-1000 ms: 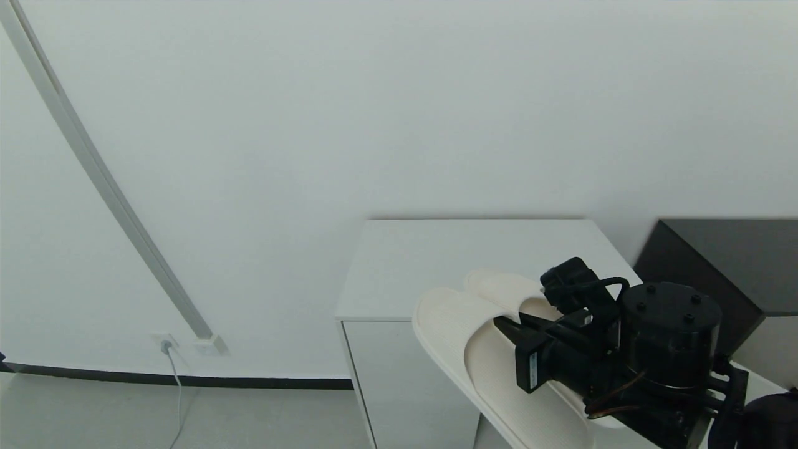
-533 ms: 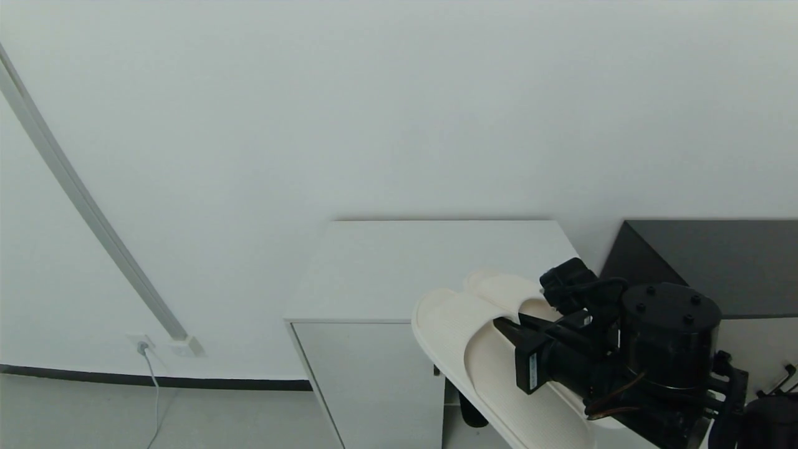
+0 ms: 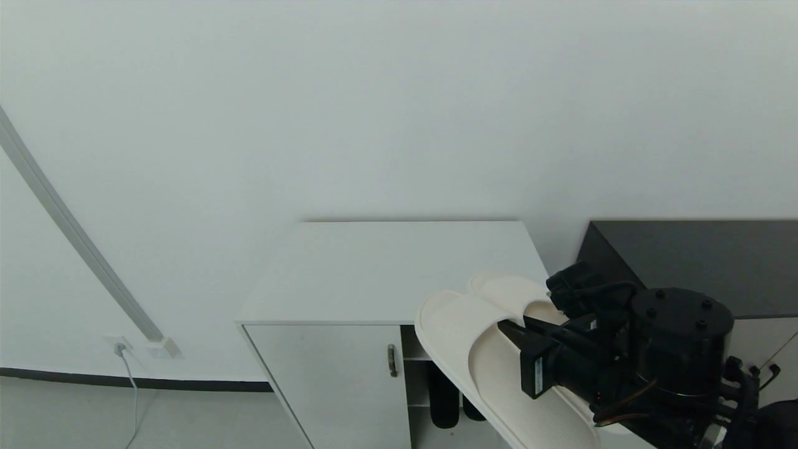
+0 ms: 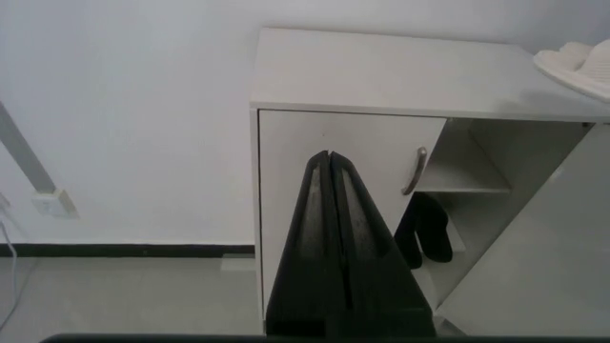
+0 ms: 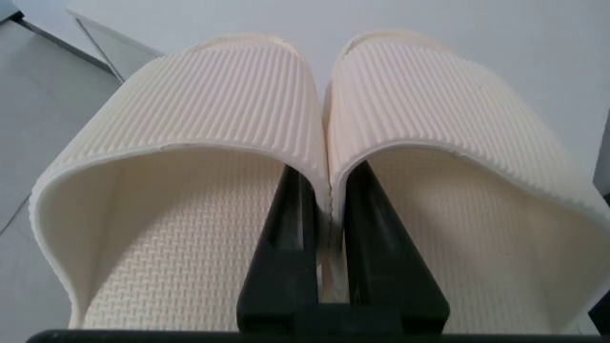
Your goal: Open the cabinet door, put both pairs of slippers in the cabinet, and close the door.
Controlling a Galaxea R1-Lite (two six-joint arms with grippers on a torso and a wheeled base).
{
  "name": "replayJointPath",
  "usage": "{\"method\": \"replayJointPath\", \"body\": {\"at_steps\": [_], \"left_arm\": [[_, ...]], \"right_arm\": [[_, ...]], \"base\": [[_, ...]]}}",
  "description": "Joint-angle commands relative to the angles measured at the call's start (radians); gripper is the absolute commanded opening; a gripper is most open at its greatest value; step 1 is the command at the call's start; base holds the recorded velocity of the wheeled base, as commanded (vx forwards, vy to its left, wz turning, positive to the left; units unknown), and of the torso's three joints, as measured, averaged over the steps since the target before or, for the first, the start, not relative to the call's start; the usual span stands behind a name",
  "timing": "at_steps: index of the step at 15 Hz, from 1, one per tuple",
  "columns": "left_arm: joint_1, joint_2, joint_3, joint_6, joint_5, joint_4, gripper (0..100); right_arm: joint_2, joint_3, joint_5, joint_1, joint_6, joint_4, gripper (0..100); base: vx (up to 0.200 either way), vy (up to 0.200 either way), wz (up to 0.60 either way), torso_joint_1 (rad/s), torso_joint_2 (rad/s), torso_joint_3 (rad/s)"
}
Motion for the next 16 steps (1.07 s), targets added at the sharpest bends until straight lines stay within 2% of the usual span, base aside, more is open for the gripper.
{"method": "replayJointPath", "body": {"at_steps": [1,6,9,16], "left_arm": [[0.001,0.000,0.000,-0.001,0.000,-0.001,0],[0.001,0.000,0.000,-0.001,0.000,-0.001,0],[0.001,0.000,0.000,0.001,0.000,-0.001,0],[0.001,0.000,0.000,0.001,0.000,-0.001,0]], "right_arm": [[-0.024,0.007,-0.001,0.008,0.000,0.003,0],[-0.099,0.093,0.001,0.055,-0.015,-0.003,0],[-0.176,0.166,0.001,0.113,-0.017,0.003,0],[-0.157,0.186,-0.001,0.136,-0.017,0.000,0]], "base": [[0.000,0.000,0.00,0.000,0.00,0.000],[0.000,0.000,0.00,0.000,0.00,0.000],[0.000,0.000,0.00,0.000,0.00,0.000],[0.000,0.000,0.00,-0.017,0.04,0.021]]}}
